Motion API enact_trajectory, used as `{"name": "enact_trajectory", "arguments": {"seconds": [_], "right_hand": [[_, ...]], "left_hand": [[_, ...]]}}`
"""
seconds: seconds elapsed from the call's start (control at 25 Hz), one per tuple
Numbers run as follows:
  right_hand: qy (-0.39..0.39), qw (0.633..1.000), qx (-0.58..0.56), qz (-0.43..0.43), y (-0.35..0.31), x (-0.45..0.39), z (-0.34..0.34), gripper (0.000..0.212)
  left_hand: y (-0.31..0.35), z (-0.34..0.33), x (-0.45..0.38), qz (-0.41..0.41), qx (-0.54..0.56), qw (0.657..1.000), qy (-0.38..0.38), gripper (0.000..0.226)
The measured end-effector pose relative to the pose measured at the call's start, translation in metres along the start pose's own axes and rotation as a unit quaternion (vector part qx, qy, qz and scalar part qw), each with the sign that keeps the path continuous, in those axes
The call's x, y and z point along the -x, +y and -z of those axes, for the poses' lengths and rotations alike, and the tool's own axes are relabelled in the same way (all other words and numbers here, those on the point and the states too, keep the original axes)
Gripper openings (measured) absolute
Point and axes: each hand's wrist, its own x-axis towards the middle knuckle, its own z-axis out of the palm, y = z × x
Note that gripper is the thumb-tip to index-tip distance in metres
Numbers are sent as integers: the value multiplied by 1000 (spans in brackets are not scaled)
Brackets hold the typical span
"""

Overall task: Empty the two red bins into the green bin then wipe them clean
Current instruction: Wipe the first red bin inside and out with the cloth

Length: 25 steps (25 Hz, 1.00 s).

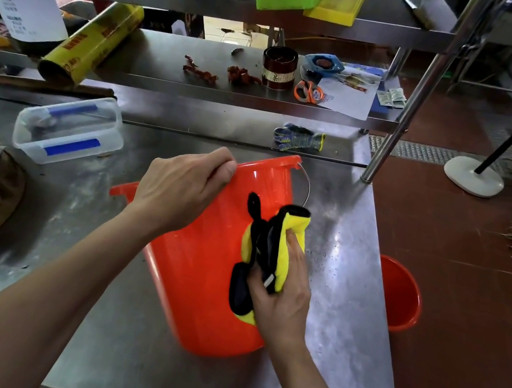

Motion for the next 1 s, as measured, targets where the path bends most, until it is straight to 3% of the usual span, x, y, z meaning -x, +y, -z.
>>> {"name": "enact_trajectory", "arguments": {"seconds": [0.2,0.44,0.76,1.0], "right_hand": [[-19,989,14,-145,31,42,24,74],[-27,983,8,-182,37,48,33,67],[-19,997,-19,-77,7,3,12,73],[10,1000,27,-1,-30,-56,-15,69]], "left_hand": [[2,-1,0,-5,-2,1000,0,42],[5,1,-4,-4,3,1000,-13,43],[11,0,-2,-28,7,999,-24,36],[14,-1,0,-27,-20,999,-6,34]]}}
